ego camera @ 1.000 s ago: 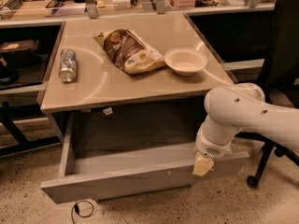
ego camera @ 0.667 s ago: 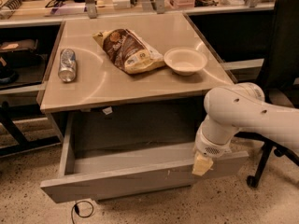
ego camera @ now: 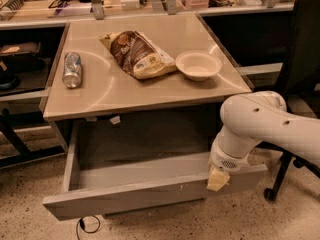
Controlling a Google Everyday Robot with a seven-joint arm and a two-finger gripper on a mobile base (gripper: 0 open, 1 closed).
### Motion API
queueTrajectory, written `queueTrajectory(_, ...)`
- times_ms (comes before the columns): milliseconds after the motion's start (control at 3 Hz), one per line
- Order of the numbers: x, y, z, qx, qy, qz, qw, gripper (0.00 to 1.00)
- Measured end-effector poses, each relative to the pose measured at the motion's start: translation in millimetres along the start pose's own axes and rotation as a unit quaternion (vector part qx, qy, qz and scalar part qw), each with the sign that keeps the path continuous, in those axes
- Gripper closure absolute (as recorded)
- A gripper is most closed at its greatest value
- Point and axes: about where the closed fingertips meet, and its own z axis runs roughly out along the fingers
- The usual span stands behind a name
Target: Open top drawer
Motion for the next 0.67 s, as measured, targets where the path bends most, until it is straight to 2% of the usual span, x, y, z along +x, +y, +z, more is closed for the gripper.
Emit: queueTrajectory(667, 12, 22, -3, -0.011, 0.004, 0.010, 0.9999, 1.00)
